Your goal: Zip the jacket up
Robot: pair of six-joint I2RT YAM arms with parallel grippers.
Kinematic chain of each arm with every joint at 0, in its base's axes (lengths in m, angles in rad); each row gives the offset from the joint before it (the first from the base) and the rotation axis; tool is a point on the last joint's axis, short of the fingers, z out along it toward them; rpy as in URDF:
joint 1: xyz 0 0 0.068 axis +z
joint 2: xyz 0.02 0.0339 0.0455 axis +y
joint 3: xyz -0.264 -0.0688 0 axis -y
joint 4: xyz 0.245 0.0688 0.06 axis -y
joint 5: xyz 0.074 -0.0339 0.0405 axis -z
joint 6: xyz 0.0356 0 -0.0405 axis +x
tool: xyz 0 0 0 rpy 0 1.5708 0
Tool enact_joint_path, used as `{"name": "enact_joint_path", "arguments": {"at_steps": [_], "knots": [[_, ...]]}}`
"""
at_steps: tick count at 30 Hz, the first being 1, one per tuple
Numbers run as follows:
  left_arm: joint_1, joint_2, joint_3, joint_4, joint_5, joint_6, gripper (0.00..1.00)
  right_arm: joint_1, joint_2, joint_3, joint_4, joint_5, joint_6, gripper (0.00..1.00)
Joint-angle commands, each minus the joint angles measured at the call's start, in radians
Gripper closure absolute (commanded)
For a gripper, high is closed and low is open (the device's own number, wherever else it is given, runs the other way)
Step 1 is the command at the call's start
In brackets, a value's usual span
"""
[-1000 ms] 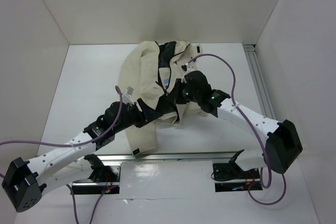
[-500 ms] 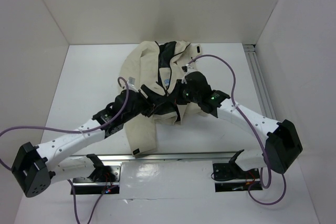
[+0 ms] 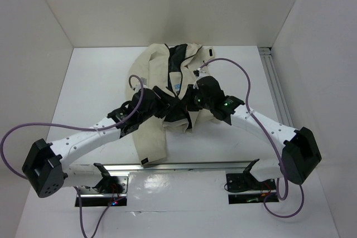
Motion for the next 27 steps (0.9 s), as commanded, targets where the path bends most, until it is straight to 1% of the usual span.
{"name": "enact_joint_path", "arguments": {"at_steps": [1,2,3,5,6,9,22,27], "knots": [[-0.006,0.007,0.032,0.031,-0.020,0.019,0.42,0.005,-0.036,0.013,0.004,0.015,-0.011,1.00],[-0.006,0.016,0.018,0.065,-0.020,0.031,0.42,0.005,-0.036,0.013,0.004,0.015,-0.011,1.00],[-0.006,0.016,0.018,0.065,-0.020,0.042,0.45,0.005,-0.036,0.013,0.004,0.015,-0.011,1.00],[-0.006,0.030,0.037,0.038,-0.046,0.042,0.46,0.005,-0.036,0.013,0.004,0.015,-0.011,1.00],[-0.006,0.030,0.037,0.028,-0.046,0.054,0.49,0.005,-0.036,0.013,0.004,0.015,-0.011,1.00],[-0.006,0.039,0.037,0.054,-0.057,0.079,0.52,0.005,-0.036,0.013,0.004,0.015,-0.011,1.00],[-0.006,0.067,0.037,0.114,-0.066,0.140,0.52,0.005,-0.046,0.013,0.004,0.006,-0.011,1.00],[-0.006,0.076,0.046,0.113,-0.085,0.152,0.61,0.005,-0.046,0.013,0.004,0.006,-0.011,1.00]]}}
